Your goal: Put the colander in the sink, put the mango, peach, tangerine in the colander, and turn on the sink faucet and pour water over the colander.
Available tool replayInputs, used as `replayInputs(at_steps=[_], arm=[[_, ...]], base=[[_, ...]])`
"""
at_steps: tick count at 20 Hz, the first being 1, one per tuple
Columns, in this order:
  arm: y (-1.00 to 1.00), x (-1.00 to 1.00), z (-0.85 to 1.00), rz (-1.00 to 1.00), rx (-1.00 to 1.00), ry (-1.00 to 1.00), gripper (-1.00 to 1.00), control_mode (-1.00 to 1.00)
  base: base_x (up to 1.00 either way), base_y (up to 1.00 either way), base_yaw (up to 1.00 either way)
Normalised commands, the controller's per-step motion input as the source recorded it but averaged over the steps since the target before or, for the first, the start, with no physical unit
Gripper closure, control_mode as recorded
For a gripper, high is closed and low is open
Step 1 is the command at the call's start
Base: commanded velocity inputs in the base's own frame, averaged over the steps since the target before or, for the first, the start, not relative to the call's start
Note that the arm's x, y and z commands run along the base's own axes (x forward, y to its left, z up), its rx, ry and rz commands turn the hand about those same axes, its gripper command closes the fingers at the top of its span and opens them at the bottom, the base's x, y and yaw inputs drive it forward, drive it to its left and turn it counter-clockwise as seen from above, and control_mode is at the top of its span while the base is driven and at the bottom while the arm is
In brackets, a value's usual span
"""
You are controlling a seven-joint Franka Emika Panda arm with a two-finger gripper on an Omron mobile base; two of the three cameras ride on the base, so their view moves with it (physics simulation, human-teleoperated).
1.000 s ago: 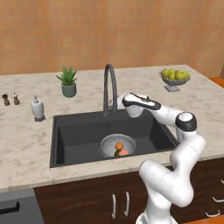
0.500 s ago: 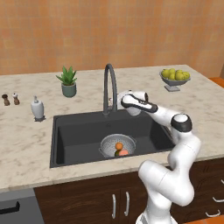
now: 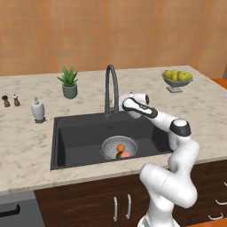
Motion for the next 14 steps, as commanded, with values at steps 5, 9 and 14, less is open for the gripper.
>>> replayInputs(at_steps=[5, 9, 14], arm=[[0.03, 0.16, -0.59, 0.0, -0.03, 0.01, 1.0, -1.0], [0.0, 0.46, -0.19, 0.0, 0.0, 0.0, 1.0, -1.0], [-0.05, 0.39, -0.37, -0.09, 0.0, 0.0, 1.0, -1.0]], base=[[0.0, 0.0, 0.0], [0.0, 0.0, 0.0], [0.0, 0.0, 0.0]])
